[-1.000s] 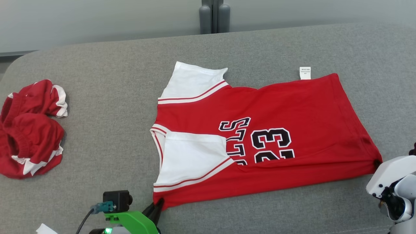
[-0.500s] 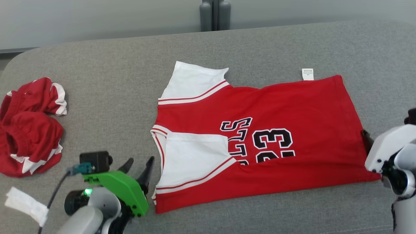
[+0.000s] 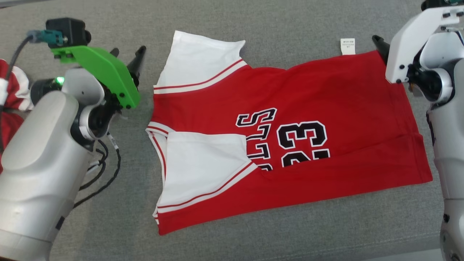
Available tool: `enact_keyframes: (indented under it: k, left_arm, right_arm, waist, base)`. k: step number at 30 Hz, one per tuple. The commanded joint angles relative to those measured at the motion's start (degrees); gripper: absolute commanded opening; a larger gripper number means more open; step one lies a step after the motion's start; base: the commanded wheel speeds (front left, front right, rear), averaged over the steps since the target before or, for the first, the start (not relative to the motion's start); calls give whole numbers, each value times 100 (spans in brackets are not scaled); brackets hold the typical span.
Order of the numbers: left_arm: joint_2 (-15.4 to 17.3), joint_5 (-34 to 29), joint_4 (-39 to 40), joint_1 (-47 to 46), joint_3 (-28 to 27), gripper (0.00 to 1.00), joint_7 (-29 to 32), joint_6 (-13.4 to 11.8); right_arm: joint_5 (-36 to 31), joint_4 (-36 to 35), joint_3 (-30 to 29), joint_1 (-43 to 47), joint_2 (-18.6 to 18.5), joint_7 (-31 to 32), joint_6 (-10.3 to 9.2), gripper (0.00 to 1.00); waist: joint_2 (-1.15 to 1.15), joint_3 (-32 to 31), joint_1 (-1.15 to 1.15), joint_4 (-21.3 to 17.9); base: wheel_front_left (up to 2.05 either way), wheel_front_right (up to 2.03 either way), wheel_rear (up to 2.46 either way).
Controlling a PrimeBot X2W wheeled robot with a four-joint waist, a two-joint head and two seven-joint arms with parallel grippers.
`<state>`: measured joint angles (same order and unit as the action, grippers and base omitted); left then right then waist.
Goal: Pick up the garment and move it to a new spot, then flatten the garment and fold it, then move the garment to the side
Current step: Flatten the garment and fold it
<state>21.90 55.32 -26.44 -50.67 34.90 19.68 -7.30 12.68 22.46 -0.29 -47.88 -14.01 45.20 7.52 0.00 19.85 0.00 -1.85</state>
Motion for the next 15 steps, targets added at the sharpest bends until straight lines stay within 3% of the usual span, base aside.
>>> enact_keyframes:
  k: [1,8,15]
  left_arm:
    - [-30,-84,-149,-264,9,100,49,74]
    - [-76,-356,-898,-1122,247,100,303,277]
    - [-198,-755,-1387,-1625,569,100,383,282]
  right_arm:
    - [47,151,112,-240,-40,-64,-6,100]
    - [261,763,611,-991,-130,-501,-6,100]
    - [404,1138,883,-1294,-185,-832,-6,100]
  waist:
    - [0,658,0,-358]
    - [0,1131,0,-583]
    - [0,1305,0,-713]
  base:
    - [0,0,0]
    - [0,0,0]
    - [0,0,0]
